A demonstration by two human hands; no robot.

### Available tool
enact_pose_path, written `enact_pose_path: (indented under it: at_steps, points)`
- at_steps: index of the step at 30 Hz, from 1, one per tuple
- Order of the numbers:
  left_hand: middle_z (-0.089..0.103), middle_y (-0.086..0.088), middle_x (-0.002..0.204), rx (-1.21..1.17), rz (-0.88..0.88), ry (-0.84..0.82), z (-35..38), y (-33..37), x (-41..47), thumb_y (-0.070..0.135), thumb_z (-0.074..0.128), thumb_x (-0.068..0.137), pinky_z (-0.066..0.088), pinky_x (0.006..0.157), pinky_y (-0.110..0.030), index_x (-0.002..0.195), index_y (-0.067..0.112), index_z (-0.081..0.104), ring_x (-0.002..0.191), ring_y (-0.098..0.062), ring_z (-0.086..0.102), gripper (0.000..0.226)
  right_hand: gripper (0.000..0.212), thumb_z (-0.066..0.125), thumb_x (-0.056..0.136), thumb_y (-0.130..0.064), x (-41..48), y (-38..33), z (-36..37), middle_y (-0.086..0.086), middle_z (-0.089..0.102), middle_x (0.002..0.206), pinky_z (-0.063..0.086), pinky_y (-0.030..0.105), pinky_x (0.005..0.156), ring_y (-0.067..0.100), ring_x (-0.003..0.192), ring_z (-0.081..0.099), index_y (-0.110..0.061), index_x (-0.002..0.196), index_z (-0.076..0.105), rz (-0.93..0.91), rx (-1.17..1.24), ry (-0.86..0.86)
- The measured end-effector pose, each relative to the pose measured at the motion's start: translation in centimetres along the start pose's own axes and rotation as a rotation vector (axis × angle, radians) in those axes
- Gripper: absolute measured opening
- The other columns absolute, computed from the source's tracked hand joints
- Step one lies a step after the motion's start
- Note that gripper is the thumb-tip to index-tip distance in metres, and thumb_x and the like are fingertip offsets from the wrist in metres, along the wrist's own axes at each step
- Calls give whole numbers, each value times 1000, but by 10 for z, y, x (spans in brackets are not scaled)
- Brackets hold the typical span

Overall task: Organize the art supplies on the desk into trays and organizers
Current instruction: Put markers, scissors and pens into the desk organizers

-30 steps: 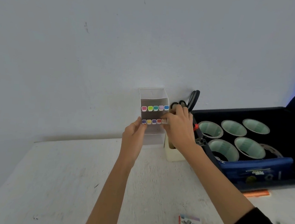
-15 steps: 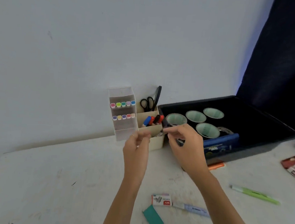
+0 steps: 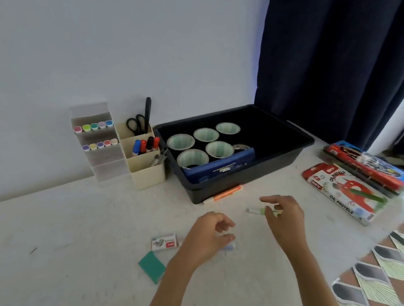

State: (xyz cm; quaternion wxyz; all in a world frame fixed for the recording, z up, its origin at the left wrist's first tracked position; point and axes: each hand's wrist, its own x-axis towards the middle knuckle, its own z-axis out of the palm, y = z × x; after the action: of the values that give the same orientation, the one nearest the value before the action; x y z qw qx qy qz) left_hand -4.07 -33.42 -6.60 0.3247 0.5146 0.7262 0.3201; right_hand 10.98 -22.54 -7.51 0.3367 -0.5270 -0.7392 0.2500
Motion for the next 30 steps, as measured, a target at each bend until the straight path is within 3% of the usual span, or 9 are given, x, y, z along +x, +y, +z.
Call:
enact_pose_path:
  at_steps: [2,7,12,15,19,22,25,30]
  points:
    - [59,8,106,102,7,-32,10,-5,-1,27,72,79,46,88,-18,110,27,62,98,-5,55,32,29,61,84,0,-2,18,-5,9,57,114,36,27,89,26,109,47,-18,105,68,48,-94,15]
    - [58,3,107,201,69,17,23,-10,1,26,73,79,44,91,-22,106,17,67,99,-10,55,29,39,59,86,-2,-5,43,-6,13,54,125,38,42,90,32,114,42,-13,123,60,51,-283,-14]
    - [61,5,104,220,112,118,27,-6,1,27,66,85,46,88,-21,101,21,65,95,-7,54,17,33,55,88,1,-5,52,-3,18,58,110,37,39,85,35,101,41,-3,120,62,43,-308,30]
    - [63,8,102,109,114,157,25,0,2,28,62,88,47,85,-15,104,22,60,94,-4,57,17,26,59,89,-7,0,56,-7,13,57,103,30,32,77,30,94,37,-8,113,67,42,-354,-10]
    - [57,17,94,-65,129,237,19,12,5,28,62,87,46,75,-8,103,26,54,90,-3,56,18,21,64,85,-7,5,45,-16,8,61,101,32,25,77,25,96,50,-16,103,68,51,-98,-92]
    - [55,18,96,-184,151,312,8,19,5,27,66,84,46,72,-7,110,28,54,90,-3,55,29,17,70,82,-13,7,21,-23,-4,65,92,37,9,65,6,77,55,-19,98,69,0,81,-135]
    - [58,17,98,-235,205,429,-7,24,3,31,66,81,45,70,-4,106,29,59,89,-1,57,26,16,69,82,-20,8,-7,-24,-11,64,78,42,13,61,8,70,56,-24,97,70,-38,234,-142]
    - [68,11,93,-335,191,625,-36,21,-12,34,62,81,46,69,-5,97,28,66,87,-5,63,18,21,61,88,-17,9,-51,-13,-6,66,84,52,23,68,12,76,61,-25,106,67,-109,481,-182]
